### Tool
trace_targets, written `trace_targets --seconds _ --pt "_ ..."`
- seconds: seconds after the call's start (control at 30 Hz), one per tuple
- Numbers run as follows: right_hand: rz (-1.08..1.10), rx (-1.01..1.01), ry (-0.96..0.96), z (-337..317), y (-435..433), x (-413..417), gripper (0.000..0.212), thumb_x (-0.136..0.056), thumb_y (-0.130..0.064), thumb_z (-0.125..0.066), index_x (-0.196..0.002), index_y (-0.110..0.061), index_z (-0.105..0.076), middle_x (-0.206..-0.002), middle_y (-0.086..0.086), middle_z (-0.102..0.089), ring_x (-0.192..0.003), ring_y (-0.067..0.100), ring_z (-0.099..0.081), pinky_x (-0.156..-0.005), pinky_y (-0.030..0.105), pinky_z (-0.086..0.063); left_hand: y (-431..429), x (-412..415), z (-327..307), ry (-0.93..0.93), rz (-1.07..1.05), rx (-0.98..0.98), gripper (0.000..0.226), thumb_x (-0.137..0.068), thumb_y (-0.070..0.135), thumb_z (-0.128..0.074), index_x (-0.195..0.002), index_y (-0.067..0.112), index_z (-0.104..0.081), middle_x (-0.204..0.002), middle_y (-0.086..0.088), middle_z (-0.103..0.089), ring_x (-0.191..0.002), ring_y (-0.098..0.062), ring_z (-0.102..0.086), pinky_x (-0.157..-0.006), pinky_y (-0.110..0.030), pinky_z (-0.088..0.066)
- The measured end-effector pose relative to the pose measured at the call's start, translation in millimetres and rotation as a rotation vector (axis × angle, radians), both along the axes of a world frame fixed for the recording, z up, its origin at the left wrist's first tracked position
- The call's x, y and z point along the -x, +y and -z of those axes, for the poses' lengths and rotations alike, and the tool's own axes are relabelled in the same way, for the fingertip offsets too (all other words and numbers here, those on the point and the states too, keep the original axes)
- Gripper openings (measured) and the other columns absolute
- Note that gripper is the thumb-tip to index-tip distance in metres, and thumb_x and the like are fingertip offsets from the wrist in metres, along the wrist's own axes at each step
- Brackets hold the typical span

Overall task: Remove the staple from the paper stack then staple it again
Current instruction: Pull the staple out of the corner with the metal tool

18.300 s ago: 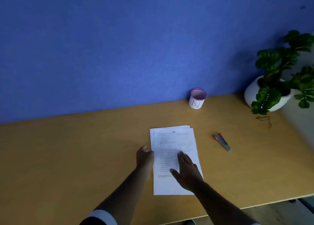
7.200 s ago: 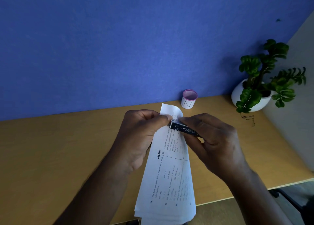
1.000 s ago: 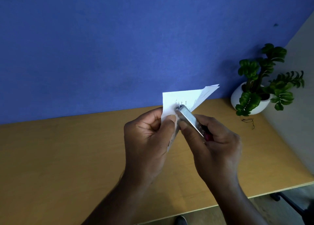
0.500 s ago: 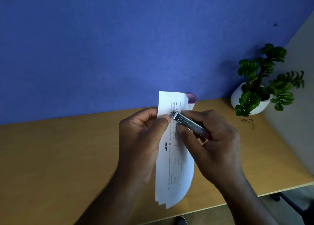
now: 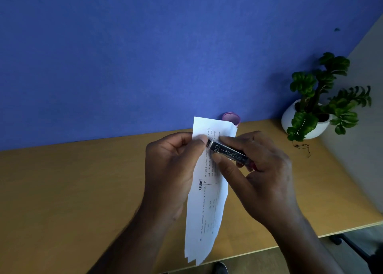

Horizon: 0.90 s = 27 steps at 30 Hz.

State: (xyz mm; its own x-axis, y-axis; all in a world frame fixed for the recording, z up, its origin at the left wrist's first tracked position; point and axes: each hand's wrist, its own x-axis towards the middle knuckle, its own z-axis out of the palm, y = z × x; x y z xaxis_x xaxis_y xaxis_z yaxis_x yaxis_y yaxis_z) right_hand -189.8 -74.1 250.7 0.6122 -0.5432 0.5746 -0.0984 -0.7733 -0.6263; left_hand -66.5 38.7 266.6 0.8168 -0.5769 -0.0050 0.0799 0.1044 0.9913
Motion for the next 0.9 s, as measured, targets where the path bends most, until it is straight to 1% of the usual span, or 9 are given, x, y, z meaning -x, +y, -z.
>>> trace_targets --seconds 0.1,0.2,0.3,0.47,0.53,0.6,0.7,0.83,0.9 --pt "-0.024 0.029 0.004 1 -2 0 0.033 -0.091 -0.029 -0.081 -0.116 -0.007 -0.08 -0.103 0.0 -0.072 -0.091 0.009 -0.069 -0.075 0.007 -0.045 0 -1 -1 -0.001 -0.032 -0.028 0.025 -0.097 0.017 -0.079 -0.077 0.002 -0.08 -0.078 -0.035 -0.071 -0.059 -0.04 -0.064 -0.061 -0.039 -0.048" --pt "-0.074 0.039 -0.001 1 -6 1 0.033 -0.092 -0.029 -0.08 -0.117 -0.007 -0.08 -0.106 -0.003 -0.07 -0.097 0.007 -0.07 -0.08 0.008 -0.05 1 -1 -2 0.017 -0.036 -0.059 0.028 -0.1 0.011 -0.076 -0.075 0.0 -0.079 -0.073 -0.035 -0.067 -0.057 -0.028 -0.061 -0.056 -0.034 -0.047" --pt "-0.105 0.043 -0.009 3 -8 2 0.033 -0.092 -0.028 -0.079 -0.118 -0.008 -0.079 -0.107 -0.004 -0.069 -0.099 0.007 -0.07 -0.08 0.009 -0.053 2 0 -3 0.056 -0.02 -0.054 0.028 -0.099 0.01 -0.076 -0.075 -0.003 -0.078 -0.073 -0.041 -0.061 -0.06 -0.027 -0.057 -0.055 -0.033 -0.045" --pt "-0.141 0.023 -0.048 8 -12 4 0.033 -0.091 -0.024 -0.081 -0.12 -0.007 -0.079 -0.106 0.0 -0.07 -0.098 0.012 -0.072 -0.078 0.021 -0.06 2 -1 0 0.096 0.015 -0.063 0.026 -0.098 0.011 -0.077 -0.075 -0.002 -0.079 -0.066 -0.018 -0.061 -0.062 -0.026 -0.053 -0.056 -0.031 -0.043" --pt "-0.152 0.033 -0.05 9 -14 4 0.033 -0.091 -0.022 -0.081 -0.12 -0.006 -0.079 -0.106 0.002 -0.07 -0.097 0.01 -0.072 -0.077 0.019 -0.06 3 -1 -1 0.096 0.025 -0.077 0.026 -0.098 0.012 -0.077 -0.075 -0.001 -0.079 -0.066 -0.017 -0.063 -0.062 -0.025 -0.054 -0.053 -0.029 -0.044" --pt "-0.167 0.041 -0.053 9 -15 5 0.034 -0.091 -0.02 -0.082 -0.12 -0.005 -0.079 -0.106 0.003 -0.07 -0.096 0.01 -0.072 -0.077 0.017 -0.058 3 -1 -2 0.102 0.04 -0.078 0.026 -0.097 0.013 -0.077 -0.077 -0.002 -0.079 -0.067 -0.02 -0.063 -0.063 -0.027 -0.055 -0.057 -0.032 -0.044" --pt "-0.189 0.054 -0.064 9 -18 6 0.035 -0.089 -0.02 -0.082 -0.12 -0.004 -0.079 -0.105 0.005 -0.07 -0.095 0.015 -0.073 -0.076 0.02 -0.059 4 -1 -4 0.109 0.059 -0.083 0.026 -0.097 0.014 -0.077 -0.077 -0.003 -0.078 -0.074 -0.036 -0.065 -0.067 -0.031 -0.059 -0.064 -0.037 -0.046" --pt "-0.202 0.076 -0.081 10 -20 8 0.035 -0.088 -0.018 -0.083 -0.119 -0.002 -0.079 -0.105 0.008 -0.07 -0.096 0.018 -0.073 -0.075 0.026 -0.063 3 -2 -3 0.161 0.085 -0.089 0.025 -0.099 0.013 -0.077 -0.079 -0.003 -0.078 -0.073 -0.02 -0.069 -0.069 -0.032 -0.064 -0.069 -0.042 -0.048" --pt "-0.209 0.091 -0.088 10 -21 9 0.036 -0.087 -0.017 -0.083 -0.119 -0.001 -0.078 -0.105 0.009 -0.07 -0.097 0.018 -0.072 -0.074 0.026 -0.063 2 -3 -2 0.174 0.088 -0.094 0.025 -0.098 0.013 -0.078 -0.08 -0.005 -0.076 -0.077 -0.02 -0.064 -0.072 -0.032 -0.059 -0.066 -0.038 -0.048"
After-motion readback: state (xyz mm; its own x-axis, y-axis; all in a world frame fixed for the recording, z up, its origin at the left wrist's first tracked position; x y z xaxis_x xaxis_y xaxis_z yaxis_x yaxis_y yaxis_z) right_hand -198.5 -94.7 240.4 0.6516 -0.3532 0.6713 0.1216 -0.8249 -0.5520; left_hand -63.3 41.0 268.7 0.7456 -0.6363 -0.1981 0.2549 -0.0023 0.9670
